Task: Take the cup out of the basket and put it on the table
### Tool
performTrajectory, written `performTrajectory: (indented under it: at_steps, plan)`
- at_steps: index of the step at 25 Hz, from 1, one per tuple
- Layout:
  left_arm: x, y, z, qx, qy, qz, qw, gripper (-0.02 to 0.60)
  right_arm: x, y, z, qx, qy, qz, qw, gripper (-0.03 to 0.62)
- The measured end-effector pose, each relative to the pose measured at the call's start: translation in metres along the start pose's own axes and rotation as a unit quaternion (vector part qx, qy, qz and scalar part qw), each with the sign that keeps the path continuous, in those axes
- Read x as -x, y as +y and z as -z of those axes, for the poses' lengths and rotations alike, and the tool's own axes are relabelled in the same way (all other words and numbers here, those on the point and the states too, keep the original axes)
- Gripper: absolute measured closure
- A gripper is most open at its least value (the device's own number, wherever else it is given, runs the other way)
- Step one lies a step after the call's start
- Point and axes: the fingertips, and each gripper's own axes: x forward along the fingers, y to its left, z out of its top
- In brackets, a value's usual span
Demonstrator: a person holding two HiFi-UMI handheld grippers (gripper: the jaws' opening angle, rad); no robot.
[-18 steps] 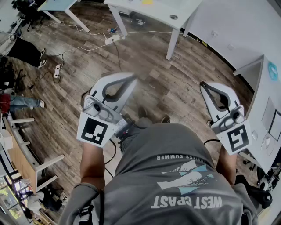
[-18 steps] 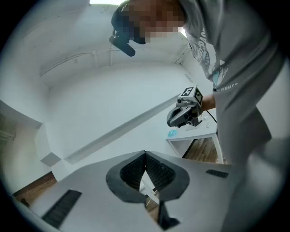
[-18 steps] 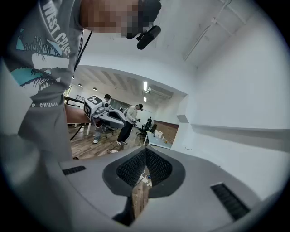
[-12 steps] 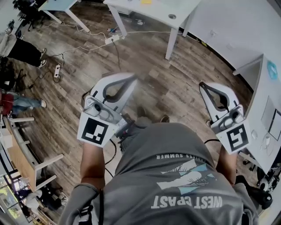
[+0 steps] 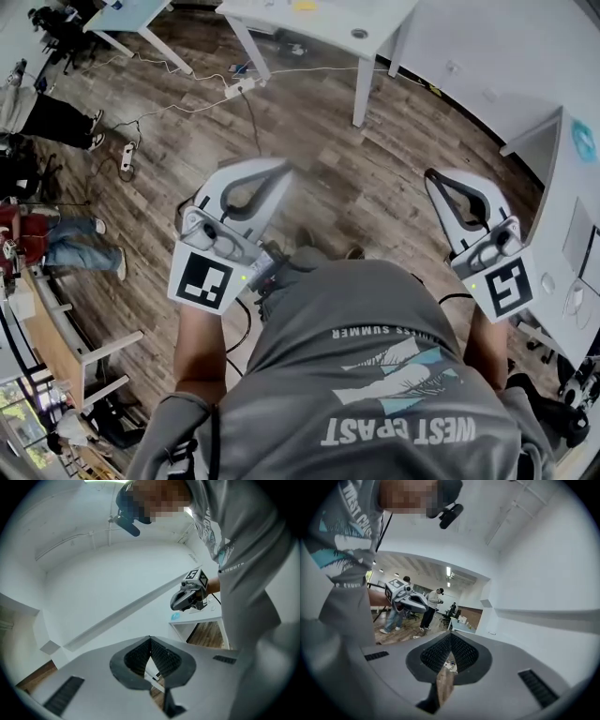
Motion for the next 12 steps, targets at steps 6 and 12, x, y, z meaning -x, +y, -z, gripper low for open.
performTrajectory:
  at_steps: [6, 12]
  plan:
    - [-0.017, -0.005, 0.003, -0.046, 0.024, 0.021, 0.9984, 0.572, -0.014, -0.005, 0.013, 0.209, 0.052, 0.032, 0.976, 0.583]
    - [-0.026, 0.012, 0.026, -0.064, 0.03, 0.033, 0.9969, 0.572, -0.05, -0.011, 0.017, 0.244, 0.074, 0.034, 0.966, 0.583]
